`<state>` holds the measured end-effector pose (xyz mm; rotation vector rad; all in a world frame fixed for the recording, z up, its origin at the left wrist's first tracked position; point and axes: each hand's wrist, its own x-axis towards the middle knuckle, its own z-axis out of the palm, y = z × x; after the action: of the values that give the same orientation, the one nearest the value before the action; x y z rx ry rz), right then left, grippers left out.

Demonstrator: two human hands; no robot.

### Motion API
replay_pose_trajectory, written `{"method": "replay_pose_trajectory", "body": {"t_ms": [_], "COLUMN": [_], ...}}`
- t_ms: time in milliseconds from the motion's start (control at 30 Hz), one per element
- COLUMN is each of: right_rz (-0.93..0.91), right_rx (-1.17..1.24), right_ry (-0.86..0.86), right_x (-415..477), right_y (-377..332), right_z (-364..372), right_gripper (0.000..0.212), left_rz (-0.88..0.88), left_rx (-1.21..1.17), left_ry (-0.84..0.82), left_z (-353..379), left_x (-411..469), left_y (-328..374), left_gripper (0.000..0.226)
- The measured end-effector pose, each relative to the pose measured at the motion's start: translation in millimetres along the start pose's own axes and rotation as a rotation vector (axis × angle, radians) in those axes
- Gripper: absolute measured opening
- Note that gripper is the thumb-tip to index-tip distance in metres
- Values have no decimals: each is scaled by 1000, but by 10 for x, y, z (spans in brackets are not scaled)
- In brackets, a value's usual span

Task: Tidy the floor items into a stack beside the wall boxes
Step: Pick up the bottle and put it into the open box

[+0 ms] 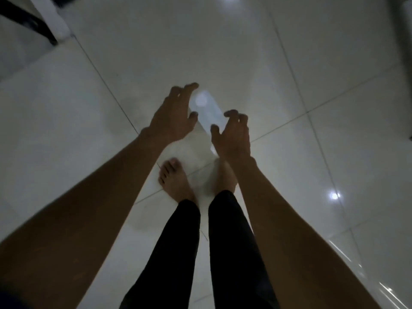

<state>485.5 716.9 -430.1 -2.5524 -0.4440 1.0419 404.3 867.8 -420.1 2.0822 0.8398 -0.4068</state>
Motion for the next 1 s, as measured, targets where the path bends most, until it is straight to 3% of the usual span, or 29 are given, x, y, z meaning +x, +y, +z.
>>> {"method": "replay_pose_trajectory", "body": {"t_ms": [100,333,500,633,800,1000], "right_rz": [-42,-177,-374,-535,-725,-956], "right_rx": [-52,2,30,31,-18,-28], "right_ry": [-35,-96,-99,-132,-165,-101], "right_x": [256,403,27,-706,-1785,-3157], "right_y": [149,55,-215,-747,-1698,-2648], "right_z": [257,176,-536,-1583,-2911,-3848], "right_gripper": [51,42,33,33,36,36], "left_rz": [57,-25,53,188,141,155], "left_rx": [-2,45,-70,-214,-309,-432], "left_ry": [-41,100,114,166,414,933], "left_z": [300,397,-140,-995,-2145,-2985], "left_x": [199,284,-71,-813,-1892,-3372], "left_y": [-132,-31,241,970,1983,2889], "left_gripper": [66,57,53,41,47,36]}}
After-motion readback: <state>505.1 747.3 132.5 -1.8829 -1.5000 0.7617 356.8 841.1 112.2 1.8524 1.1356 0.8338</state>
